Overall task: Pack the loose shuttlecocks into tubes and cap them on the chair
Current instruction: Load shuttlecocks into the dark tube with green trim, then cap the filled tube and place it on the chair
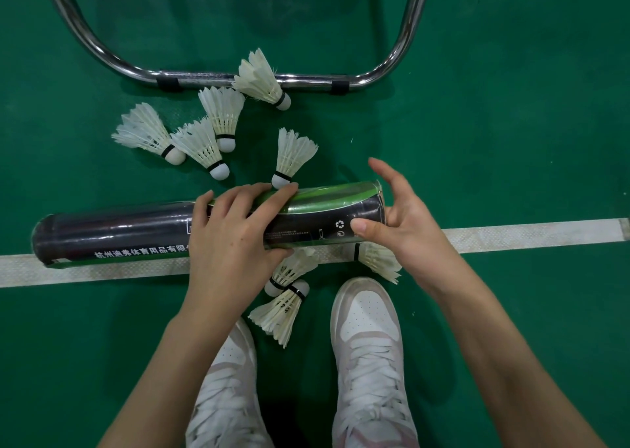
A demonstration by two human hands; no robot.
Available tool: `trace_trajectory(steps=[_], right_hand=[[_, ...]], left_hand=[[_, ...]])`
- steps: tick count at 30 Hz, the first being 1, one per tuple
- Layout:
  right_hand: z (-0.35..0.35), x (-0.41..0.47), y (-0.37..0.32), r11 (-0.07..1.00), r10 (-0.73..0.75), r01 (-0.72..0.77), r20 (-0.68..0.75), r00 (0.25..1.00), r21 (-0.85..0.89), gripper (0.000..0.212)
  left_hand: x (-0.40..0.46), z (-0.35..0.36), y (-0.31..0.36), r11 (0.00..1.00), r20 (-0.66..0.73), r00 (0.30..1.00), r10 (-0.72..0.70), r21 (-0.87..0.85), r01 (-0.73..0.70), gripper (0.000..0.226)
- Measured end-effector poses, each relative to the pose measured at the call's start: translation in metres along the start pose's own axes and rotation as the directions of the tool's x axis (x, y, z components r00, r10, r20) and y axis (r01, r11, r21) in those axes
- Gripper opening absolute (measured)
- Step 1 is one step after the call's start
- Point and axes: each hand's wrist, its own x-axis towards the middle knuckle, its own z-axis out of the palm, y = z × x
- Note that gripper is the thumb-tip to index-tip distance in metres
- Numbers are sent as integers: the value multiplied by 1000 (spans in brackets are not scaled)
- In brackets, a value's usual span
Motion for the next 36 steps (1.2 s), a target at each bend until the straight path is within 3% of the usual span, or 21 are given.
trace_trajectory(steps=[7, 18, 22, 29, 36], right_hand=[[1, 2, -4, 1000, -14, 14, -70, 997, 4, 72], [-1, 10, -25, 992, 15, 14, 224, 975, -126, 71], [-1, 11, -41, 990, -6, 39, 233, 972, -138, 67], [-1, 15, -73, 993, -109, 117, 175, 978, -32, 70], [9, -6, -135, 952, -274, 292, 172, 946, -88, 63]], left_hand=[[4, -2, -1, 1000, -20, 1000, -10, 0, 10, 80], [9, -10, -9, 1000, -122, 993, 8, 10, -7, 74], [14, -17, -9, 999, -125, 992, 2, -35, -7, 79], [27, -54, 1, 999, -161, 987, 16, -32, -22, 82], [41, -108, 20, 999, -256, 966, 24, -16, -29, 83]])
